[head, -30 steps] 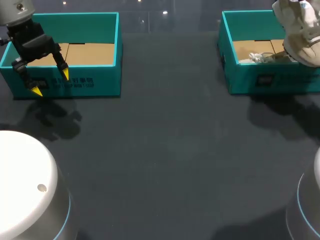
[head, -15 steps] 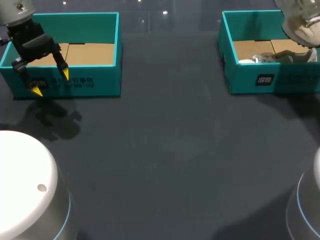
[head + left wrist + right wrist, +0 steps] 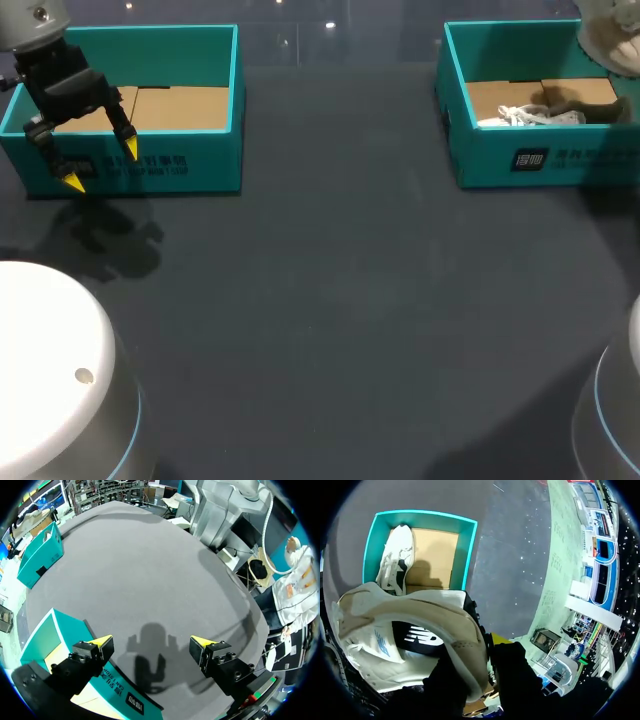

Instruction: Take the shoe out of the shoebox, open the shoe tongue, remove and reinsert the insole, then place the shoe into the shoebox

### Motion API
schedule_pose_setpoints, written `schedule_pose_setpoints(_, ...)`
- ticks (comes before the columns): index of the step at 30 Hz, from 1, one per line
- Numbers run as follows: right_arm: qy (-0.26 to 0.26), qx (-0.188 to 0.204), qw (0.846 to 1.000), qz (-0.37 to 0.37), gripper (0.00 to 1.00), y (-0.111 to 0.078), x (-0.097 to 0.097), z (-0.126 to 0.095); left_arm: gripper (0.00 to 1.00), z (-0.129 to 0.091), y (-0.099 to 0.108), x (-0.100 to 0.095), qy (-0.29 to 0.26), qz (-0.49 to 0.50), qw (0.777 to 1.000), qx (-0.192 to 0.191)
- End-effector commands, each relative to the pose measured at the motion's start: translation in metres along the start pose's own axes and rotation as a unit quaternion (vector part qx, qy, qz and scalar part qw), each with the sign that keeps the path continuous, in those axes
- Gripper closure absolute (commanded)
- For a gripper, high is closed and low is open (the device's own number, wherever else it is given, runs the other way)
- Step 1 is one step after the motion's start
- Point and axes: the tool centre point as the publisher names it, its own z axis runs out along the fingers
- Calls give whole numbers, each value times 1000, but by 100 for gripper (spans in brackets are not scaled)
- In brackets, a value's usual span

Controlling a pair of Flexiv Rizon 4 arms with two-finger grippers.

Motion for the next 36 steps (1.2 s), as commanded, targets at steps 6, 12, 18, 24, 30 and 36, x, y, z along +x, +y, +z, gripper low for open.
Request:
schedule_pose_setpoints(6,18,97,966,241,100,-30,38,0,0,0,0,0,1,0,1000,-1)
schedule_pose_setpoints(12,55,160,929,329,100,-35,59,2,0,0,0,0,1,0,1000,-1)
schedule_pose_setpoints(18,55,160,929,329,100,-35,59,2,0,0,0,0,1,0,1000,-1)
schedule_pose_setpoints(24,73,186,903,380,100,-41,58,14,0,0,0,0,1,0,1000,-1)
schedule_pose_setpoints(30,56,214,855,469,100,-51,71,19,0,0,0,0,1,0,1000,-1)
schedule_pose_setpoints(36,31,221,815,535,100,-56,94,20,0,0,0,0,1,0,1000,-1)
